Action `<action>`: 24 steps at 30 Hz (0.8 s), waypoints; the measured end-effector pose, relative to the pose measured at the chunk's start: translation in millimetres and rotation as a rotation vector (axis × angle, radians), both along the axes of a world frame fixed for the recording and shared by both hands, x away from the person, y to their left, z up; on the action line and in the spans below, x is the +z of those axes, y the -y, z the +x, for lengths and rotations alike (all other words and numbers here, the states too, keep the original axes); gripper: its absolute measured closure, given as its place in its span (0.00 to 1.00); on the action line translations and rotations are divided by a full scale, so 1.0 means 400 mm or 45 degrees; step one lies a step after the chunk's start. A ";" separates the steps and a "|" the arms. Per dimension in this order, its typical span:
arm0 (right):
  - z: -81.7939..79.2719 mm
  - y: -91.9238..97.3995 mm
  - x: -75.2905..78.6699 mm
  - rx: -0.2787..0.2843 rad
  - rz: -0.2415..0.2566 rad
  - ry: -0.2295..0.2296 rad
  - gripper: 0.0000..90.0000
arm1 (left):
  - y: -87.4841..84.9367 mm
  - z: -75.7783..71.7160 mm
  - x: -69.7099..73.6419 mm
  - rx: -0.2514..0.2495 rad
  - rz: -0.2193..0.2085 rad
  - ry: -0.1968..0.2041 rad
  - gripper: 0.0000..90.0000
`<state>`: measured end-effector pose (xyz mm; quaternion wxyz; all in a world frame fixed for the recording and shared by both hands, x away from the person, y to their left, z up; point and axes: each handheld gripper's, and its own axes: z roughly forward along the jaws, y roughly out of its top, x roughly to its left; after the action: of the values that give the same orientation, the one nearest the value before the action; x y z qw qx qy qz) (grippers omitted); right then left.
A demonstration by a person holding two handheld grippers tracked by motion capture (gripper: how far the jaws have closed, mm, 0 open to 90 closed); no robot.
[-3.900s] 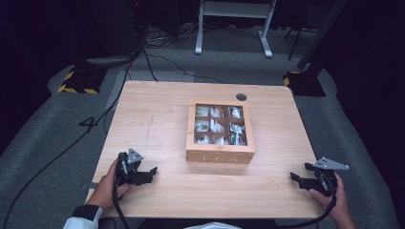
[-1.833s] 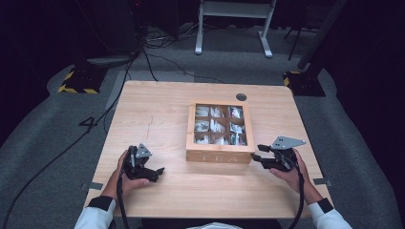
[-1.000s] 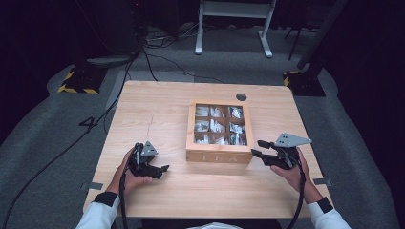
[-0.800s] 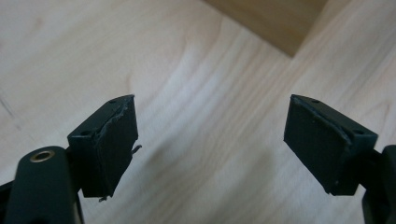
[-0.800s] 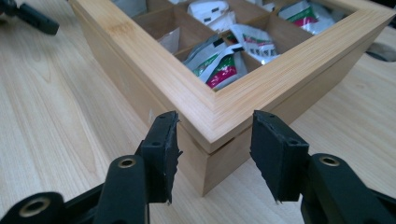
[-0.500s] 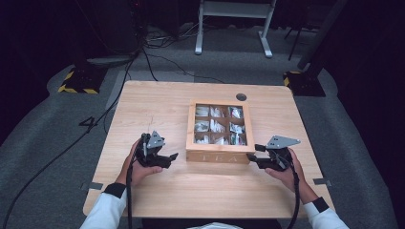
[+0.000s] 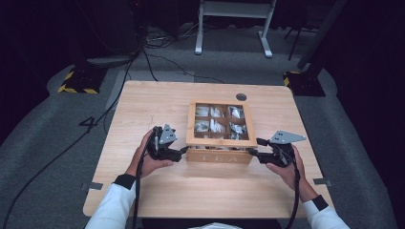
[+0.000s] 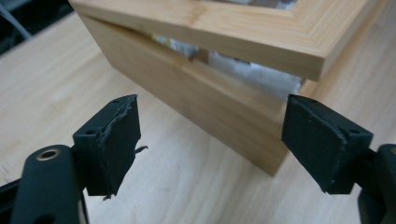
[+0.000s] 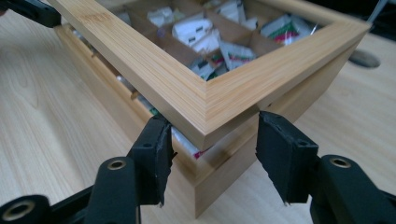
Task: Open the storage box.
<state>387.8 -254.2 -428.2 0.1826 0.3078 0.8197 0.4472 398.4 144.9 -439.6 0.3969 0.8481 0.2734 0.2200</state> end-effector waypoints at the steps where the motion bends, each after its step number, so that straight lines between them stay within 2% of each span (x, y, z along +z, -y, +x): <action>1: 0.000 0.000 0.006 -0.004 0.005 0.009 0.51 | 0.004 0.002 0.005 -0.002 -0.001 0.006 0.23; 6: -0.001 -0.001 0.025 -0.021 0.025 0.036 0.51 | 0.015 0.004 0.034 -0.005 -0.031 0.091 0.23; 8: 0.000 -0.002 0.030 -0.026 0.030 0.037 0.50 | 0.020 0.003 0.044 -0.013 -0.034 0.103 0.25; 9: 0.001 -0.003 0.034 -0.030 0.035 0.044 0.50 | 0.022 0.004 0.051 -0.020 -0.053 0.109 0.24; 17: 0.005 -0.002 0.053 -0.037 0.058 0.060 0.50 | 0.026 0.006 0.068 -0.015 -0.073 0.134 0.25; 22: 0.009 -0.002 0.064 -0.047 0.081 0.075 0.50 | 0.030 0.012 0.069 -0.023 -0.053 0.135 0.25; 24: 0.011 -0.002 0.068 -0.049 0.085 0.076 0.49 | 0.033 0.016 0.075 -0.025 -0.061 0.139 0.25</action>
<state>392.2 -253.4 -401.1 0.2051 0.3161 0.7925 0.4795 404.9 131.8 -409.5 0.4336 0.8278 0.2482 0.2552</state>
